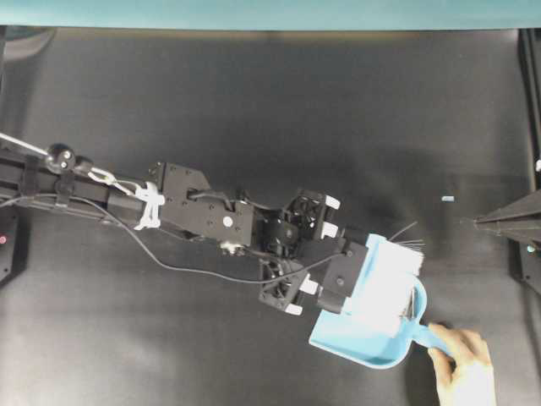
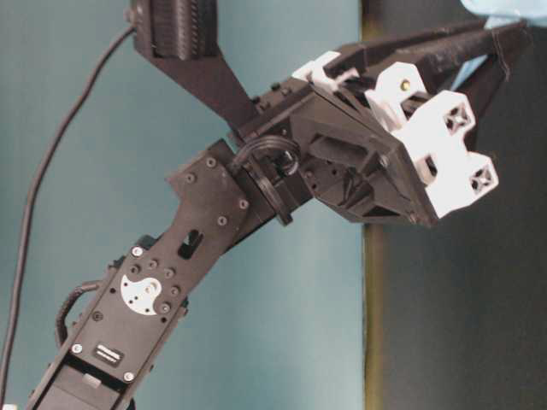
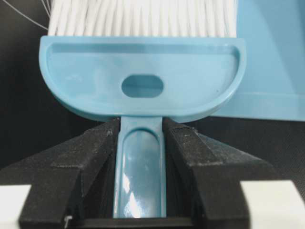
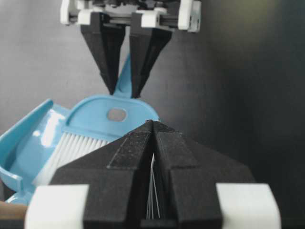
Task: Hold the dustpan with a person, while the left arm uses a hand brush to gather the screws into the dustpan.
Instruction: 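Sweep the screws with the brush toward the hand-held dustpan, then pull the brush back and set it down on the table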
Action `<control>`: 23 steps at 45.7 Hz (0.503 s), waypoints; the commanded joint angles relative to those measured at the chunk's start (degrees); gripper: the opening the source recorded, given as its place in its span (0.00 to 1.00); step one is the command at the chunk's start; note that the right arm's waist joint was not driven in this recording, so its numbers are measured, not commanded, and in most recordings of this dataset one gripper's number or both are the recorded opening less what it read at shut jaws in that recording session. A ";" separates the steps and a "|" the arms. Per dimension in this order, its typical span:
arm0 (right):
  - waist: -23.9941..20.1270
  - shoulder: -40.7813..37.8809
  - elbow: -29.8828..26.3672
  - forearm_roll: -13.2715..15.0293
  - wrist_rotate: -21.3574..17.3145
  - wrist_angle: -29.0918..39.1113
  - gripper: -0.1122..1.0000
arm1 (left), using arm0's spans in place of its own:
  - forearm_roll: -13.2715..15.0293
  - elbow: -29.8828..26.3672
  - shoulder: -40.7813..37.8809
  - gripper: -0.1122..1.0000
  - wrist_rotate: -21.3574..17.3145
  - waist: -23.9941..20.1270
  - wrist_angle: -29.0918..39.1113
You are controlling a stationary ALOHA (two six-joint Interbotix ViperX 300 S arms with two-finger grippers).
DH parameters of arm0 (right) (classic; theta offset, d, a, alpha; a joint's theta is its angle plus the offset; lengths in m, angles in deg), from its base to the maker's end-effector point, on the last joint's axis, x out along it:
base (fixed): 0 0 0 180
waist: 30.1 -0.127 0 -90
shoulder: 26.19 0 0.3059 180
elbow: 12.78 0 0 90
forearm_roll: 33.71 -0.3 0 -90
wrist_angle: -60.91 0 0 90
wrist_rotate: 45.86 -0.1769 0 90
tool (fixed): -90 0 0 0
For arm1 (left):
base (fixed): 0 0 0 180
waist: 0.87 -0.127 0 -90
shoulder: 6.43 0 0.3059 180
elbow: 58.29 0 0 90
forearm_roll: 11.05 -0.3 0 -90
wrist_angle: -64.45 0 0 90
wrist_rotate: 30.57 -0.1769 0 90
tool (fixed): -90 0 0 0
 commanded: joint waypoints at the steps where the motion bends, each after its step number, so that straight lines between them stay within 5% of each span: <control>1: 0.00 -0.26 -0.26 0.09 0.35 -0.53 0.10 | -0.09 0.00 3.34 0.37 0.18 -0.18 -0.35; 23: 0.00 -0.09 -0.18 0.09 0.35 -0.53 0.10 | -0.09 13.54 23.38 0.37 1.14 -0.18 -1.23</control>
